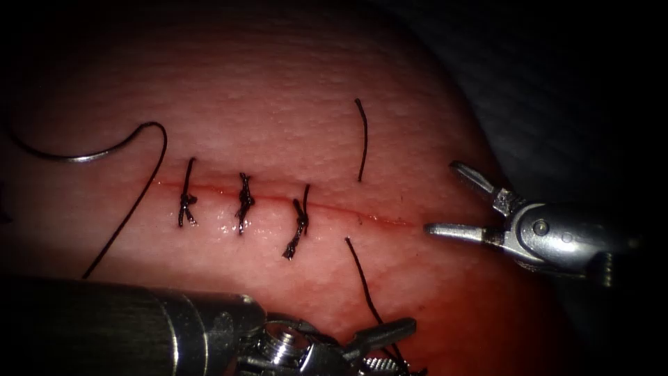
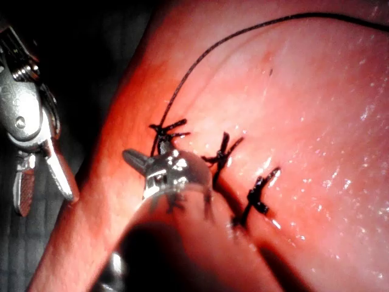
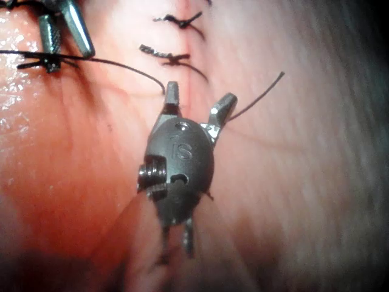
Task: Wound Closure
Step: Grasp a long working length of suture with the left gripper
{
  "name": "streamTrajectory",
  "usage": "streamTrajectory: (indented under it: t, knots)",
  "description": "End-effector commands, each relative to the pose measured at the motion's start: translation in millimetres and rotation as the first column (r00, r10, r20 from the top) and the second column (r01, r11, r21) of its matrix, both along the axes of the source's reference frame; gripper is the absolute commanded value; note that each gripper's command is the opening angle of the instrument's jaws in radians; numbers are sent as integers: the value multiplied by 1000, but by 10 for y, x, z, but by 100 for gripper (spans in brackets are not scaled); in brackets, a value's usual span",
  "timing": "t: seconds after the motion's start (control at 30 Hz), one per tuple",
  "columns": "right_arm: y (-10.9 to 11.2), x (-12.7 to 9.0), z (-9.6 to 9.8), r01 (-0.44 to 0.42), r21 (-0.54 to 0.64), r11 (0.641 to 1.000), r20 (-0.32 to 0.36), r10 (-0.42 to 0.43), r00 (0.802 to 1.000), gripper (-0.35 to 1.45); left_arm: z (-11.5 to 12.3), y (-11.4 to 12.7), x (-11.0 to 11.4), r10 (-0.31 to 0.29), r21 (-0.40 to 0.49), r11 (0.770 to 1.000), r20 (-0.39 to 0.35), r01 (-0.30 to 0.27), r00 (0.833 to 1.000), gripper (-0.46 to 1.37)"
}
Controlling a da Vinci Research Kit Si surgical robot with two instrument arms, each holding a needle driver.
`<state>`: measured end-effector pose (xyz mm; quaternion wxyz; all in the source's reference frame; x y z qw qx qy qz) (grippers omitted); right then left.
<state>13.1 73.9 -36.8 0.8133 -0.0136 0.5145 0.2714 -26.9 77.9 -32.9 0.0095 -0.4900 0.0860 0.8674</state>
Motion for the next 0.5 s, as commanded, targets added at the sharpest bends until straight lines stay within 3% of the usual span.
streamTrajectory:
  t: [0.03, 0.1, 0.3, 0.5]
  knots:
    - [0, 0, 0, 1, 0, 1000, 0, -1, 1000, 81, 1, 2, 0, 2, 1, 1000, 2, -2, 1000, 15]
    - [0, -1, 0, 1, 0, 1000, 0, -1, 1000, 79, 5, 3, -3, 1, -2, 1000, 0, -1, 1000, 5]
    - [0, -1, 0, 1, 0, 1000, -1, -1, 1000, 80, 12, -5, -6, 3, -9, 1000, -8, -3, 1000, 8]
    - [0, -1, 0, 4, 2, 1000, 1, -4, 1000, 80, 14, 3, -17, -3, -12, 1000, -12, 3, 1000, 8]
